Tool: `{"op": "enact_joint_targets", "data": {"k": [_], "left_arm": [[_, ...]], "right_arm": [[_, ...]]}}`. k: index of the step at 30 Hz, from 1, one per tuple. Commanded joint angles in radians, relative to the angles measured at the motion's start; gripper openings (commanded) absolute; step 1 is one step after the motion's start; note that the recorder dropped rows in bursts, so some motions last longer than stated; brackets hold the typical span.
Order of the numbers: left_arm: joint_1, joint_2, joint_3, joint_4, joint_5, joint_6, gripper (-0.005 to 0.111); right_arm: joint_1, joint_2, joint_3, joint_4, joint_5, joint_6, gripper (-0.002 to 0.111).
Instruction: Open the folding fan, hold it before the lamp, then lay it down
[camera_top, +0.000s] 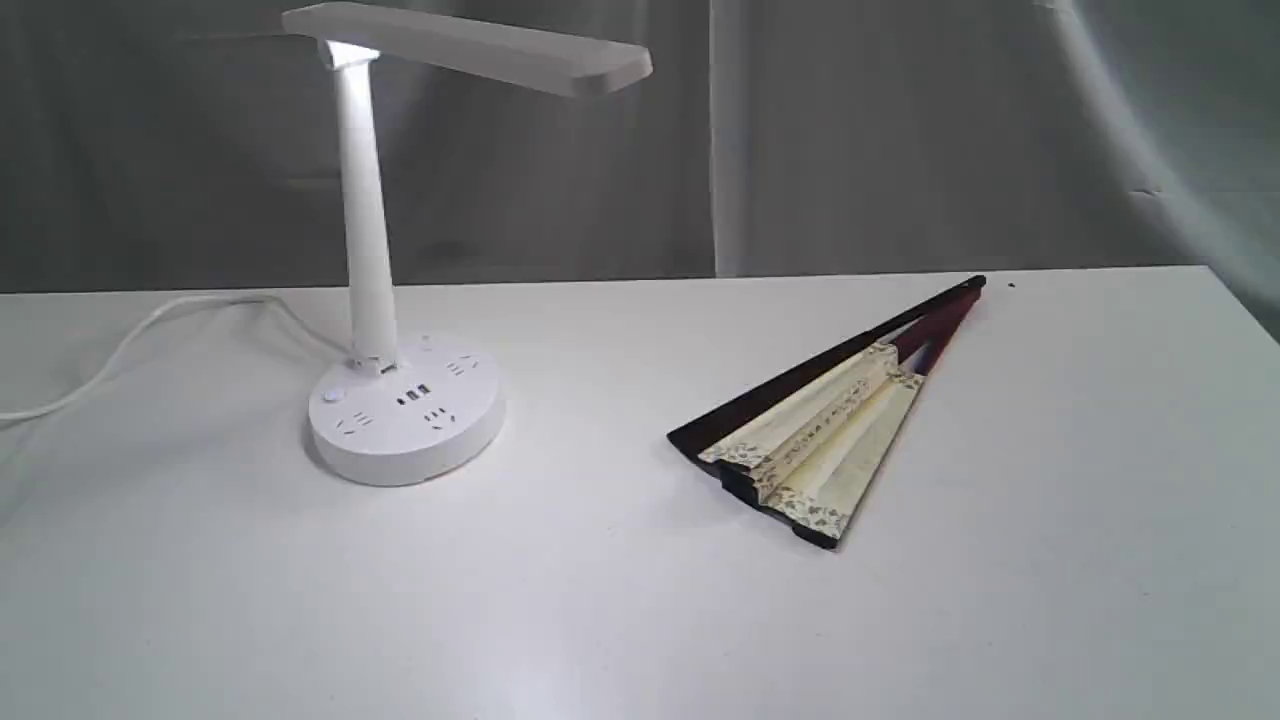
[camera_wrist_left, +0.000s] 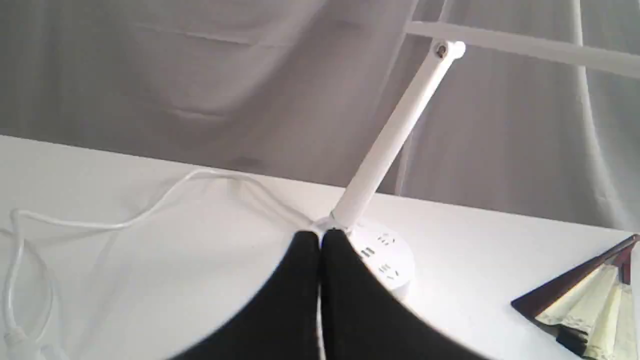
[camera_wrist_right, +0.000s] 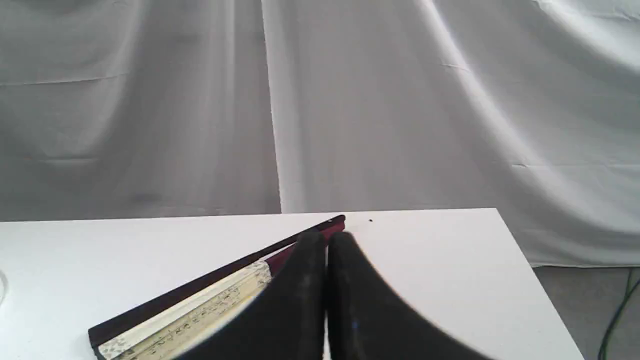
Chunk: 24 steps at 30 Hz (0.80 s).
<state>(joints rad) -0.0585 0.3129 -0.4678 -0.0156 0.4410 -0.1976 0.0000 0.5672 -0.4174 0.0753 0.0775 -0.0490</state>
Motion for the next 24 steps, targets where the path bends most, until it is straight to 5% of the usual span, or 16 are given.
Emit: {"op": "enact_joint_targets", "data": {"k": [1, 17, 24], "left_arm": [[-0.005, 0.102, -0.029, -0.002, 0.002, -0.005, 0.0], [-0.005, 0.527, -0.062, -0.002, -0.213, -0.005, 0.0], [-0.005, 0.718, -0.105, -0.002, -0.179, -0.005, 0.0]], "right_arm": [[0.0, 0.062, -0.046, 0.003, 0.003, -0.002, 0.0], [0.0, 0.4, -0.262, -0.012, 0.07, -0.008, 0.0], [0.0, 0.525, -0.33, -0.018, 0.13, -0.011, 0.0]]}}
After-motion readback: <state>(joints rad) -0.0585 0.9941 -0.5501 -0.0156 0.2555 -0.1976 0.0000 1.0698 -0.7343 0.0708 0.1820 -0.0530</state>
